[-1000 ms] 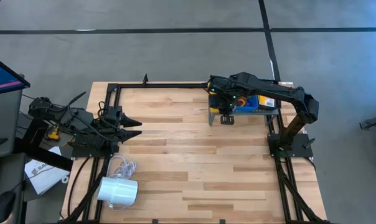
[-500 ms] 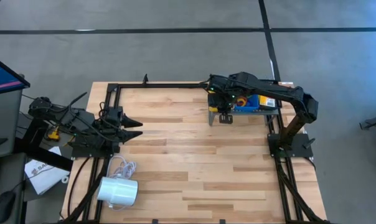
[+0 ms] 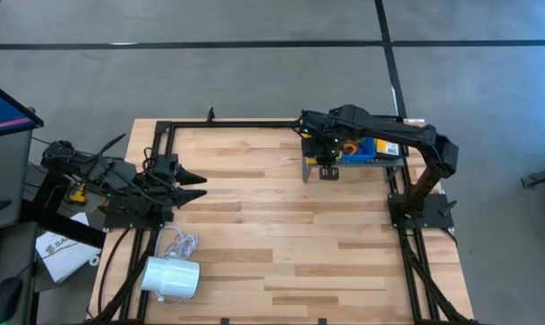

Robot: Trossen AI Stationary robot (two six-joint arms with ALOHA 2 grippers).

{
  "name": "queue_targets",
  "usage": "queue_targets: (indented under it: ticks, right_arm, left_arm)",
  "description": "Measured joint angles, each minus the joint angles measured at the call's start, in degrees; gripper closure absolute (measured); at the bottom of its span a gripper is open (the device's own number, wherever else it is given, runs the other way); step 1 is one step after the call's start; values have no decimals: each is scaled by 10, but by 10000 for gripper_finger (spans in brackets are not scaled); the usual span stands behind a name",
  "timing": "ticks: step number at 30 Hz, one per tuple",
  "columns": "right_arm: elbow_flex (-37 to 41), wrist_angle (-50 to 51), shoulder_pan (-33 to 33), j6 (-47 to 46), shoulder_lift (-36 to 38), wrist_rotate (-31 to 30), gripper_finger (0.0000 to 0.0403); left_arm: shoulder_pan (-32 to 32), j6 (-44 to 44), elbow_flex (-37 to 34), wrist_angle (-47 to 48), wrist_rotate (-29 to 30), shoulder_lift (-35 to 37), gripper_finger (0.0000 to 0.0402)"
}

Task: Pick & Place Office Desk Supplies
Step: Put the yellow bin with the colored rubber band on the shelf

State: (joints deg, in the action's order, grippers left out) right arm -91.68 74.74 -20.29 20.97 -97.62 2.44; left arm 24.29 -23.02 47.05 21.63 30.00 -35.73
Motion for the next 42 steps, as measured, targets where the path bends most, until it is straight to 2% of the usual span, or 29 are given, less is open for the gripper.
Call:
queue_targets:
  ticks: [21, 26, 36, 42]
  right_arm:
    - [1, -3, -1, 0, -10, -12, 394]
    - [2, 3, -1, -13, -11, -18, 358]
    - [2, 4, -5, -38, -12, -23, 255]
    - [-39, 14, -5, -45, -11, -24, 228]
  left_arm:
    - [0, -2, 0, 0, 0, -5, 225]
    - [0, -2, 0, 0, 0, -5, 225]
    - [0, -2, 0, 0, 0, -5, 225]
    - [0, -2, 0, 0, 0, -5, 225]
